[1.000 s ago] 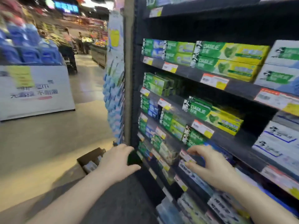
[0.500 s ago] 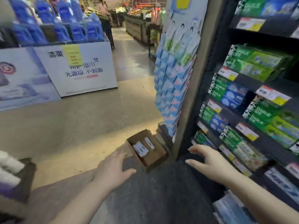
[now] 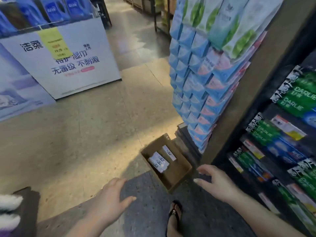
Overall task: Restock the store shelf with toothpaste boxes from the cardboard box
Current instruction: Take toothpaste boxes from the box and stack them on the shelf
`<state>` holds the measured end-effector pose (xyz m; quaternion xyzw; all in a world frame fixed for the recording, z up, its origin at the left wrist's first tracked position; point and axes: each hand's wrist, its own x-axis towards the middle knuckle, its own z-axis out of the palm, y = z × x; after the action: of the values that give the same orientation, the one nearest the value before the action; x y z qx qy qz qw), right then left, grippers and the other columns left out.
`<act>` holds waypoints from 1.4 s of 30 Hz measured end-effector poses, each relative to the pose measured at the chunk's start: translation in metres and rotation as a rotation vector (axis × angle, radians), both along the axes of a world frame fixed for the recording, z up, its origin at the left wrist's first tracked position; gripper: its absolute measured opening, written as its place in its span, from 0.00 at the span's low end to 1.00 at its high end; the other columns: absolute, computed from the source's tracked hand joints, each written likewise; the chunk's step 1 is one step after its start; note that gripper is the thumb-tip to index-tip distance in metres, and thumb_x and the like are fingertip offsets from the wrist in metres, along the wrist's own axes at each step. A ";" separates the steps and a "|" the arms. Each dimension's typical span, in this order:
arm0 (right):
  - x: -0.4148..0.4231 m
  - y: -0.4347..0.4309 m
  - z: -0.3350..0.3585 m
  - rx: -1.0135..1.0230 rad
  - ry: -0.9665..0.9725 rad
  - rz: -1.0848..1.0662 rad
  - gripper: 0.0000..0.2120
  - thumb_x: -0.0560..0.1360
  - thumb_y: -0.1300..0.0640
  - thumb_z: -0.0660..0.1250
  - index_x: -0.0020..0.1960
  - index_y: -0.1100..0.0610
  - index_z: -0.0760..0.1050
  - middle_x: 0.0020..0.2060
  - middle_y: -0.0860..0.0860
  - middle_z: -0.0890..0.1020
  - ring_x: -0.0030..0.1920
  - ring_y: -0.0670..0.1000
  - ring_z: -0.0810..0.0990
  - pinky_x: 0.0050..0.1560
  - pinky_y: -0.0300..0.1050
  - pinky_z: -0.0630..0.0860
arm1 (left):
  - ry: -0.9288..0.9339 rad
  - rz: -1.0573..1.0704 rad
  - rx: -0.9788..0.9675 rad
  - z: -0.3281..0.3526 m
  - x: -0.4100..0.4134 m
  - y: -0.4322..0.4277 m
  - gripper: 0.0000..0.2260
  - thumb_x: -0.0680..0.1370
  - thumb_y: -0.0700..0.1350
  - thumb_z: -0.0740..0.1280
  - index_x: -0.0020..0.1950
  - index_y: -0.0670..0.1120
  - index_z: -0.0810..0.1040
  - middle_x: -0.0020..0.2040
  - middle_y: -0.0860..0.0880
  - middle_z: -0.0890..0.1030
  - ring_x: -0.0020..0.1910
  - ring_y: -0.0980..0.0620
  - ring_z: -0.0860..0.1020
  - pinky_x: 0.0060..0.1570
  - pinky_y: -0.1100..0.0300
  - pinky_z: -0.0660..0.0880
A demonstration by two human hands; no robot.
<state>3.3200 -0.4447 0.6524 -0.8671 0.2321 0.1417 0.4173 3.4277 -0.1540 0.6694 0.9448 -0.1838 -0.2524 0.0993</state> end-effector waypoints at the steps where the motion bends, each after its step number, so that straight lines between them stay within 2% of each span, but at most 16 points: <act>1: 0.021 -0.006 -0.007 0.013 0.023 -0.011 0.18 0.71 0.46 0.68 0.59 0.48 0.72 0.52 0.43 0.74 0.56 0.44 0.75 0.57 0.42 0.74 | 0.033 0.000 0.000 -0.005 0.022 -0.011 0.29 0.73 0.60 0.64 0.71 0.51 0.63 0.69 0.52 0.68 0.68 0.54 0.67 0.65 0.60 0.65; 5: 0.102 -0.033 -0.030 0.048 0.088 0.033 0.19 0.72 0.47 0.68 0.61 0.50 0.72 0.55 0.44 0.73 0.55 0.44 0.74 0.49 0.37 0.72 | 0.085 0.002 -0.015 -0.028 0.102 -0.052 0.29 0.74 0.58 0.64 0.71 0.49 0.63 0.70 0.49 0.67 0.68 0.52 0.67 0.65 0.61 0.64; 11: 0.180 -0.055 -0.078 0.039 0.176 0.040 0.18 0.72 0.47 0.67 0.60 0.50 0.72 0.57 0.47 0.75 0.56 0.46 0.74 0.53 0.41 0.73 | 0.228 -0.052 0.011 -0.081 0.175 -0.095 0.30 0.72 0.59 0.63 0.70 0.47 0.64 0.68 0.48 0.68 0.66 0.51 0.68 0.63 0.62 0.66; 13: 0.195 -0.056 -0.098 0.042 0.205 0.024 0.19 0.73 0.47 0.67 0.61 0.51 0.71 0.57 0.47 0.75 0.56 0.46 0.74 0.53 0.40 0.72 | 0.281 -0.081 0.034 -0.103 0.194 -0.107 0.32 0.68 0.60 0.61 0.69 0.47 0.66 0.67 0.47 0.70 0.65 0.50 0.70 0.63 0.59 0.68; 15: 0.208 -0.056 -0.120 0.050 0.235 -0.010 0.19 0.73 0.48 0.67 0.62 0.51 0.71 0.58 0.47 0.75 0.56 0.46 0.74 0.50 0.38 0.70 | 0.311 -0.101 0.050 -0.130 0.213 -0.116 0.30 0.70 0.59 0.63 0.68 0.47 0.67 0.65 0.46 0.71 0.63 0.48 0.72 0.60 0.57 0.70; 18: 0.227 -0.055 -0.159 0.047 0.274 -0.065 0.19 0.72 0.48 0.67 0.62 0.50 0.71 0.58 0.47 0.75 0.55 0.45 0.74 0.49 0.37 0.70 | 0.375 -0.156 0.030 -0.175 0.243 -0.126 0.30 0.70 0.59 0.62 0.70 0.49 0.65 0.66 0.48 0.70 0.62 0.50 0.73 0.57 0.63 0.69; 21: 0.245 -0.052 -0.201 0.051 0.307 -0.128 0.18 0.73 0.49 0.67 0.61 0.51 0.71 0.58 0.47 0.75 0.52 0.44 0.73 0.43 0.33 0.68 | 0.395 -0.232 0.043 -0.222 0.279 -0.135 0.26 0.74 0.52 0.64 0.71 0.52 0.63 0.70 0.51 0.66 0.66 0.51 0.69 0.62 0.60 0.68; 25: 0.276 -0.041 -0.256 0.047 0.337 -0.237 0.18 0.73 0.50 0.67 0.61 0.53 0.72 0.55 0.47 0.74 0.54 0.45 0.73 0.49 0.37 0.68 | 0.392 -0.384 0.060 -0.277 0.333 -0.139 0.24 0.76 0.48 0.63 0.71 0.52 0.62 0.71 0.52 0.66 0.66 0.52 0.70 0.60 0.61 0.69; 31: 0.321 -0.016 -0.356 0.095 0.356 -0.320 0.17 0.71 0.50 0.69 0.58 0.52 0.73 0.51 0.45 0.72 0.55 0.48 0.76 0.57 0.46 0.75 | 0.336 -0.482 0.143 -0.353 0.406 -0.136 0.24 0.75 0.53 0.65 0.70 0.52 0.65 0.69 0.51 0.68 0.64 0.49 0.72 0.59 0.56 0.72; 36: 0.340 -0.013 -0.447 0.060 0.410 -0.263 0.18 0.72 0.50 0.68 0.61 0.52 0.72 0.56 0.48 0.75 0.57 0.49 0.75 0.56 0.44 0.74 | 0.374 -0.495 0.177 -0.430 0.421 -0.138 0.25 0.75 0.52 0.65 0.71 0.51 0.63 0.70 0.50 0.67 0.65 0.49 0.70 0.60 0.56 0.70; 42: 0.352 -0.012 -0.558 -0.007 0.492 -0.225 0.21 0.73 0.51 0.67 0.64 0.54 0.69 0.62 0.52 0.74 0.60 0.53 0.74 0.59 0.49 0.73 | 0.401 -0.527 0.148 -0.524 0.418 -0.134 0.25 0.74 0.52 0.65 0.70 0.52 0.64 0.70 0.49 0.67 0.66 0.48 0.70 0.64 0.54 0.69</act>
<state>3.6724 -0.4567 0.0944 -0.7769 0.4218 0.3001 0.3583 3.8459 -0.2882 0.1458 0.8010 -0.3798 -0.4627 -0.0040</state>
